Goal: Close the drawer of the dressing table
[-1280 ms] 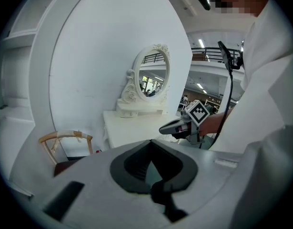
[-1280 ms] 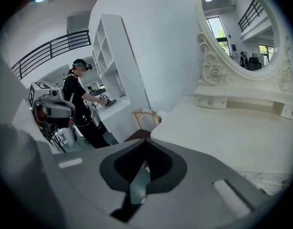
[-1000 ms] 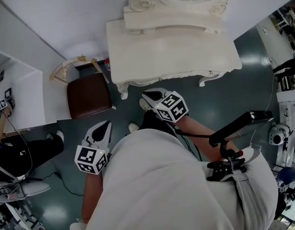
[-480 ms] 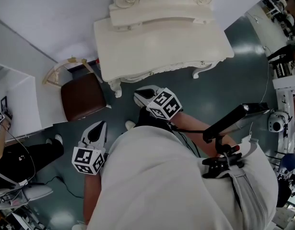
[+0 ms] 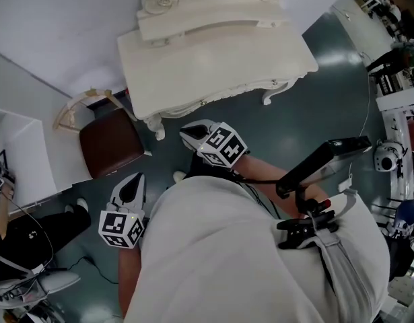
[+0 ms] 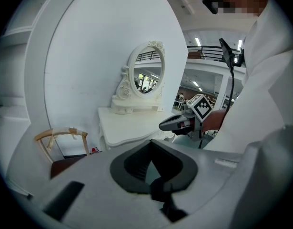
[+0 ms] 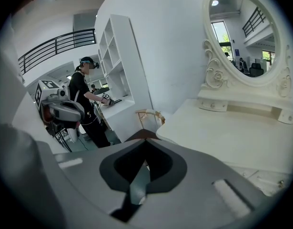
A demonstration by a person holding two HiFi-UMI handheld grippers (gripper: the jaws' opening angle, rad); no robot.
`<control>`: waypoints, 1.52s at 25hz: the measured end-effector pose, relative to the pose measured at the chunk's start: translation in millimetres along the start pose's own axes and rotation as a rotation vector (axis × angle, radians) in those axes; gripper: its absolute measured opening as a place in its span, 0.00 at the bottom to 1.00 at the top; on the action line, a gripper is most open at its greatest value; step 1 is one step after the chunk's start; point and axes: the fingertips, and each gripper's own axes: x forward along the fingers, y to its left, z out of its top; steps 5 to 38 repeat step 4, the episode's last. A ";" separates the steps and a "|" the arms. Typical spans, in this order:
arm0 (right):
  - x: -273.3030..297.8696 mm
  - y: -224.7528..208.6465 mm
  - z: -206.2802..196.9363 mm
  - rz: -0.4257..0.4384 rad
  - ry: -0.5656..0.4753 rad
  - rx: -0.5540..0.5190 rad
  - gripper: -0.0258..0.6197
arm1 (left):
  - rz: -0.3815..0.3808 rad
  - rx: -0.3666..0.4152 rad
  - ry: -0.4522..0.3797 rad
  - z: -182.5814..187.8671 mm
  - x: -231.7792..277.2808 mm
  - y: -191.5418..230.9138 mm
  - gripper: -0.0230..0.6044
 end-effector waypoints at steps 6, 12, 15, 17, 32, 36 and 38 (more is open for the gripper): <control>1.6 -0.7 1.2 -0.006 0.001 -0.001 0.03 | -0.009 0.000 0.003 -1.6 1.4 1.7 0.04; 1.6 -0.7 1.2 -0.006 0.001 -0.001 0.03 | -0.009 0.000 0.003 -1.6 1.4 1.7 0.04; 1.6 -0.7 1.2 -0.006 0.001 -0.001 0.03 | -0.009 0.000 0.003 -1.6 1.4 1.7 0.04; 1.6 -0.7 1.2 -0.006 0.001 -0.001 0.03 | -0.009 0.000 0.003 -1.6 1.4 1.7 0.04; 1.6 -0.7 1.2 -0.006 0.001 -0.001 0.03 | -0.009 0.000 0.003 -1.6 1.4 1.7 0.04; 1.6 -0.7 1.2 -0.006 0.001 -0.001 0.03 | -0.009 0.000 0.003 -1.6 1.4 1.7 0.04; 1.6 -0.7 1.2 -0.006 0.001 -0.001 0.03 | -0.009 0.000 0.003 -1.6 1.4 1.7 0.04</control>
